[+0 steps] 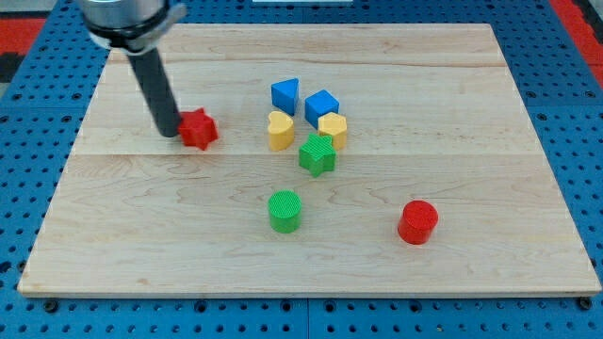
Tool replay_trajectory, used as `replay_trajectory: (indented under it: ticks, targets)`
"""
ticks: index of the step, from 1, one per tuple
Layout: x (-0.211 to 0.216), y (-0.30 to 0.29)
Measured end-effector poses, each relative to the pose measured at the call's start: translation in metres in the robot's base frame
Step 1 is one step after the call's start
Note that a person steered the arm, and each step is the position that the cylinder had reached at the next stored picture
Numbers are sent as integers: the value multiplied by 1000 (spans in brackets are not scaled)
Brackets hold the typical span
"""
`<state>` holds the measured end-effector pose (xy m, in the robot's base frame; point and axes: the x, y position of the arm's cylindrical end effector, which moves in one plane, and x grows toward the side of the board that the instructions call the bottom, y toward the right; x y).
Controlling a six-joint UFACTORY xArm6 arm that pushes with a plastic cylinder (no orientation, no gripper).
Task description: Slightly push the red star upwards of the board
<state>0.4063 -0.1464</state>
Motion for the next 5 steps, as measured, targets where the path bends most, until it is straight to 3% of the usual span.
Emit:
replay_trajectory:
  ticks: [1, 2, 5]
  targets:
    - [12, 9]
    - [62, 15]
    - [13, 55]
